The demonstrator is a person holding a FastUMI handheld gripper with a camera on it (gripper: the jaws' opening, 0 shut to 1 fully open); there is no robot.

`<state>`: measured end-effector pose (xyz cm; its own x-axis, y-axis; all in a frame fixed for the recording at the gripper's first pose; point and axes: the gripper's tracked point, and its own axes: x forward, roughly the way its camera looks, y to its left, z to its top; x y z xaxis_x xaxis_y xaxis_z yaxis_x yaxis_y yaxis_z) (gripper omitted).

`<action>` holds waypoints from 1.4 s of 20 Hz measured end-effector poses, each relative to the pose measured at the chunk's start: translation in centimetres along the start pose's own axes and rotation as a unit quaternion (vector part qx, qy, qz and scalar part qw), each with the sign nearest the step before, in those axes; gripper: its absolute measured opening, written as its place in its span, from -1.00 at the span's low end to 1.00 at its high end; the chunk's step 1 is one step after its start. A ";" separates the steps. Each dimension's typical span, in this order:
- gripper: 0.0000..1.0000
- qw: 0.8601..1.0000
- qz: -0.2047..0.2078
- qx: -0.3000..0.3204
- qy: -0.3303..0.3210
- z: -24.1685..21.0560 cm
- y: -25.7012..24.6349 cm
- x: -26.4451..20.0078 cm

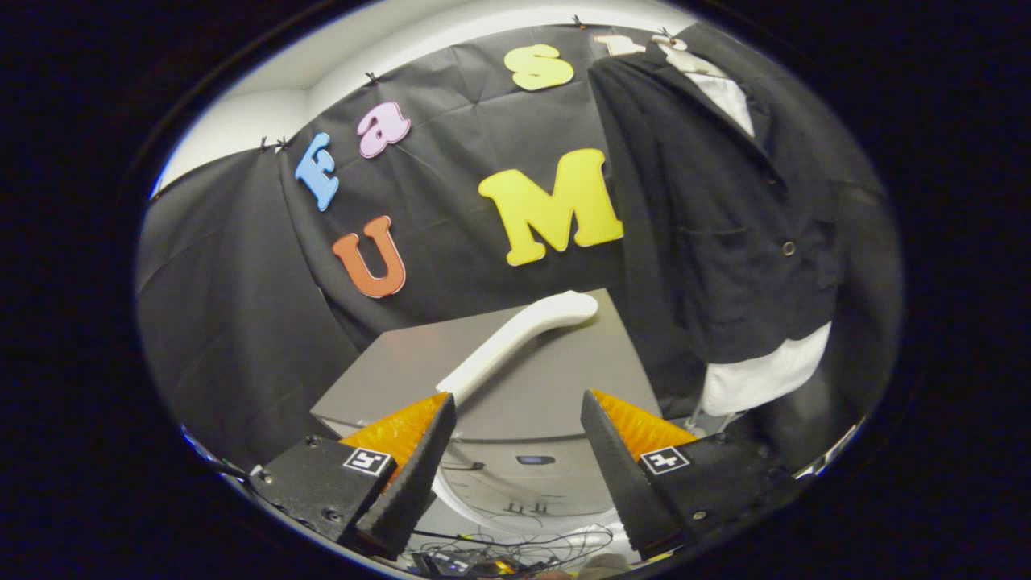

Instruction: Iron the clothes twice with a garment steamer, once on the left side and once on the right side.

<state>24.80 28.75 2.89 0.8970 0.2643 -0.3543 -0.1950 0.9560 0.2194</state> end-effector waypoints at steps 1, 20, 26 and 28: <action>0.94 1.000 -0.003 0.004 0.011 0.2 0.1 1.7; 0.79 0.984 -0.086 0.038 0.149 -0.2 0.3 17.8; 0.58 0.980 -0.116 0.026 0.160 0.1 -0.3 19.2; 0.45 0.979 -0.121 0.027 0.161 0.1 -0.2 19.4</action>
<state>42.28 33.63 -3.97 0.7415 0.0656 -0.6678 0.0364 0.9898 0.1377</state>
